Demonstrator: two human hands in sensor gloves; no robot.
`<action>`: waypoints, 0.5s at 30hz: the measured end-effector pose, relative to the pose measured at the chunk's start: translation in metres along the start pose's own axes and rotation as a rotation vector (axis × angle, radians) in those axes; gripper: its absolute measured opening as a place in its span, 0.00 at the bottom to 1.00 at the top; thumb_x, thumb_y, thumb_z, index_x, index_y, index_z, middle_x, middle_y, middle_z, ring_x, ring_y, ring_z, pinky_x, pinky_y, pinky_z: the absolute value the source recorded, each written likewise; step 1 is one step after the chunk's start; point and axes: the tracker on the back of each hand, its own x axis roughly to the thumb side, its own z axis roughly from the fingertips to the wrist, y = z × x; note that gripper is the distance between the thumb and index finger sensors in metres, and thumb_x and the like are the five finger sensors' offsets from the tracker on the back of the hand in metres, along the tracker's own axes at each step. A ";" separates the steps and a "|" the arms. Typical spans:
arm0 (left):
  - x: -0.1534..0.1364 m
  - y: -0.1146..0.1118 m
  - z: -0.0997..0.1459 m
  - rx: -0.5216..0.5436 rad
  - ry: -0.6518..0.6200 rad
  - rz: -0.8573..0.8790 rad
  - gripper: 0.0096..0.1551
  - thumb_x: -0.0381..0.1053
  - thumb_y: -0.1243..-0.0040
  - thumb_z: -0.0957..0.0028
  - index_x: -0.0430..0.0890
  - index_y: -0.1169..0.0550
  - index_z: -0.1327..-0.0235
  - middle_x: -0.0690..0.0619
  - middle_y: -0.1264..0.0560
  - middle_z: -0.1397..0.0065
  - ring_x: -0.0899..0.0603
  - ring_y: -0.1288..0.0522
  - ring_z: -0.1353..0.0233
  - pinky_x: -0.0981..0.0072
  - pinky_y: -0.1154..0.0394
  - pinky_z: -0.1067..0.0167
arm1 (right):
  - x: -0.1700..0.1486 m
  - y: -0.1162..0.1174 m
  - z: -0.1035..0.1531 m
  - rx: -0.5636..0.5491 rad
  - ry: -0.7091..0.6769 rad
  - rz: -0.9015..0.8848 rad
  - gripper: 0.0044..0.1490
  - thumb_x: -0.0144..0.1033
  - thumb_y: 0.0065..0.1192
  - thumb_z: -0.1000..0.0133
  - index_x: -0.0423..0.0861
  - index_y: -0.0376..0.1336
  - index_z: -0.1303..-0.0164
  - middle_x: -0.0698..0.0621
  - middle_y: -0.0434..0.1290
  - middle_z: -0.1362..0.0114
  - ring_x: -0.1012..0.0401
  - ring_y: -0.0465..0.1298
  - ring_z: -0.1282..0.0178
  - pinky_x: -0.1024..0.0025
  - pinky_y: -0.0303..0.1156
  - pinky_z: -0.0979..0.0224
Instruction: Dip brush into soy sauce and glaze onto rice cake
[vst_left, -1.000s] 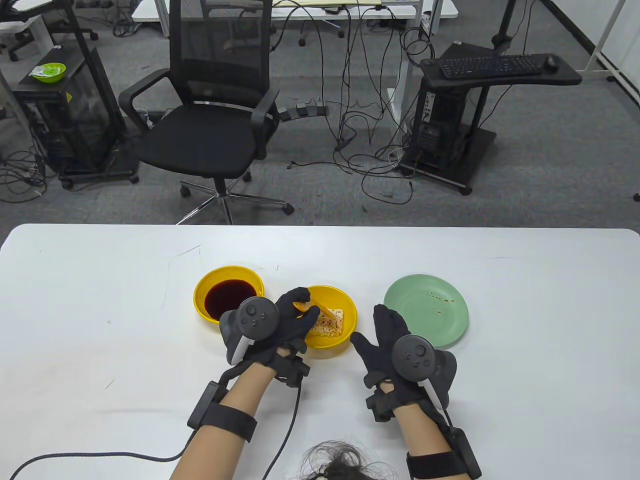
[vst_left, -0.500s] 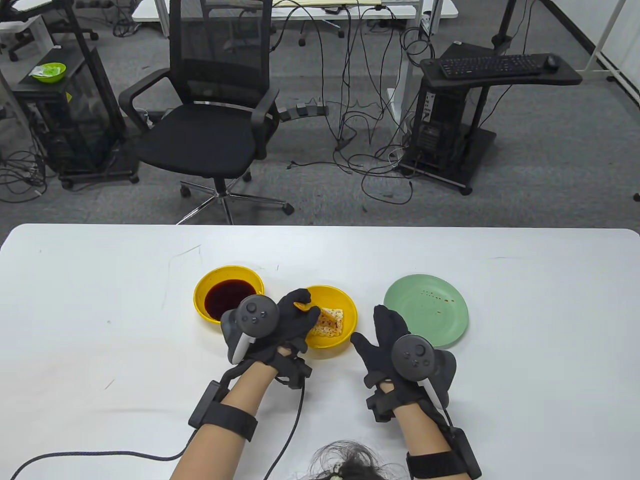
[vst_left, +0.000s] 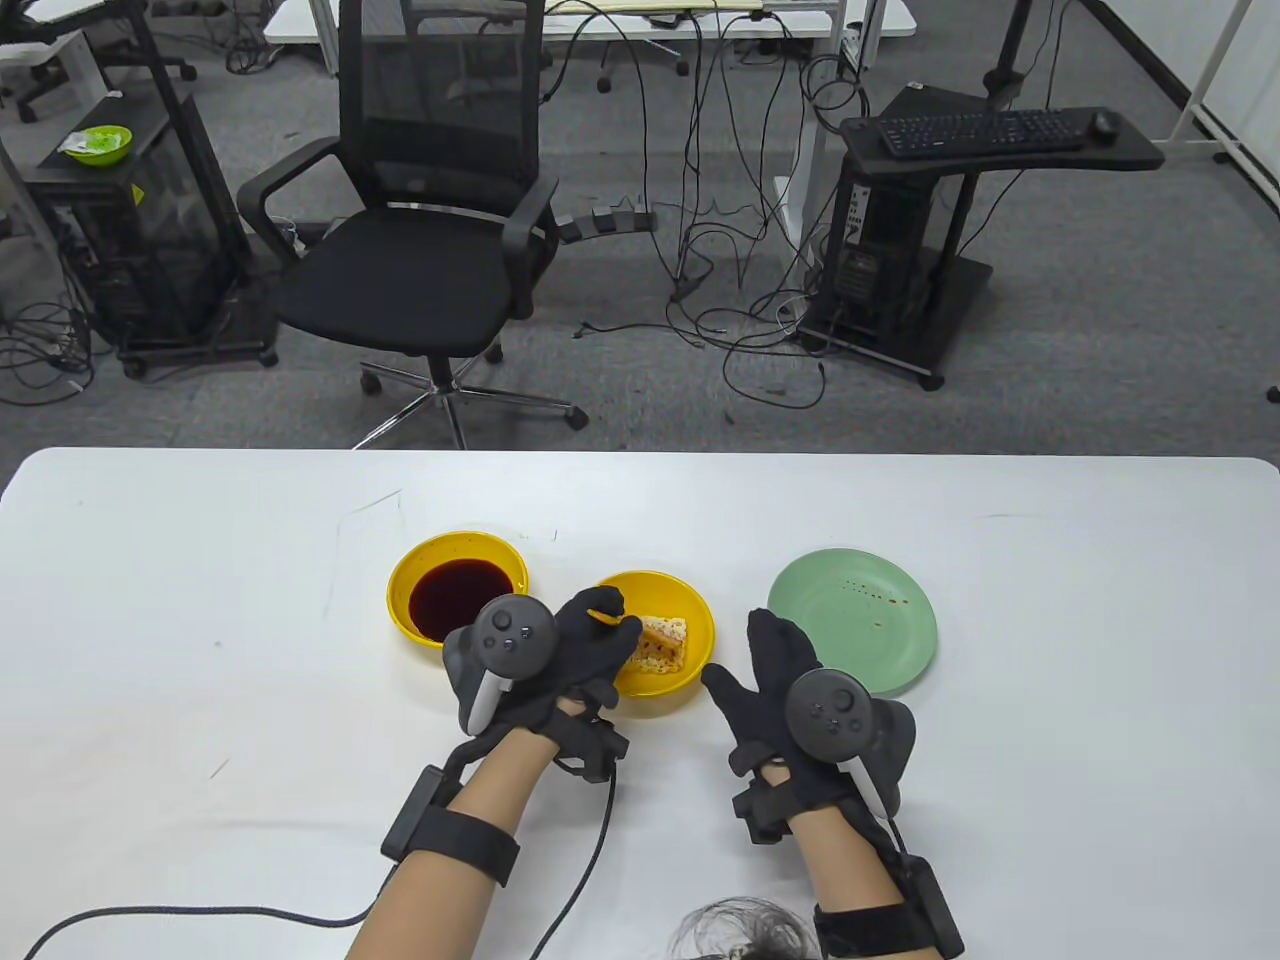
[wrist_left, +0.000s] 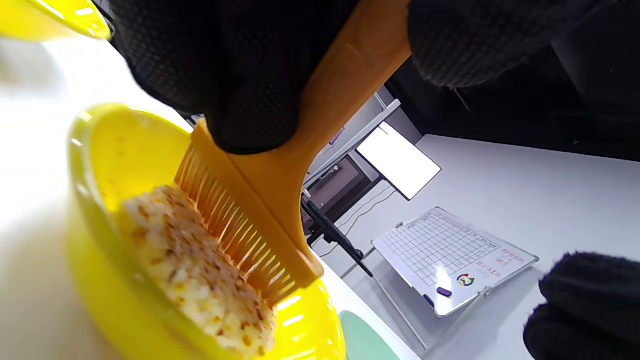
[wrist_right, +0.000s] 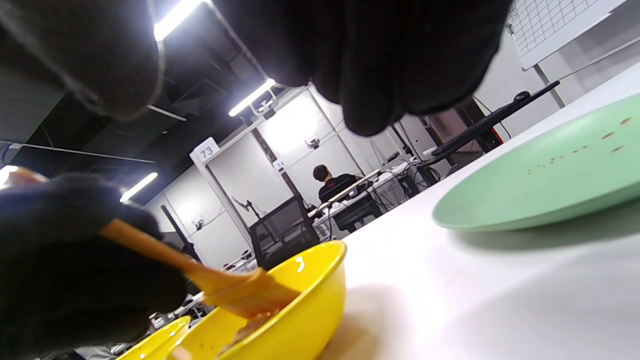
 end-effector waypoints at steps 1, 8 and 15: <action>-0.002 0.008 0.002 0.017 -0.006 -0.025 0.30 0.65 0.38 0.52 0.48 0.23 0.43 0.43 0.19 0.35 0.42 0.10 0.44 0.54 0.16 0.44 | -0.001 0.000 0.000 -0.002 0.000 0.004 0.50 0.61 0.68 0.47 0.41 0.59 0.23 0.37 0.66 0.22 0.42 0.75 0.31 0.47 0.74 0.35; 0.000 0.002 -0.011 0.021 0.015 0.115 0.34 0.62 0.36 0.51 0.47 0.27 0.36 0.40 0.24 0.30 0.41 0.13 0.36 0.55 0.19 0.38 | -0.001 0.000 0.000 -0.002 0.002 0.004 0.50 0.61 0.68 0.47 0.42 0.59 0.23 0.37 0.66 0.21 0.42 0.75 0.31 0.47 0.74 0.35; 0.003 -0.001 -0.003 -0.008 -0.019 -0.044 0.31 0.64 0.37 0.52 0.48 0.23 0.42 0.41 0.19 0.34 0.42 0.10 0.42 0.55 0.16 0.42 | -0.004 0.000 -0.001 0.000 0.011 0.007 0.50 0.61 0.68 0.47 0.41 0.59 0.23 0.37 0.66 0.22 0.42 0.75 0.31 0.47 0.74 0.35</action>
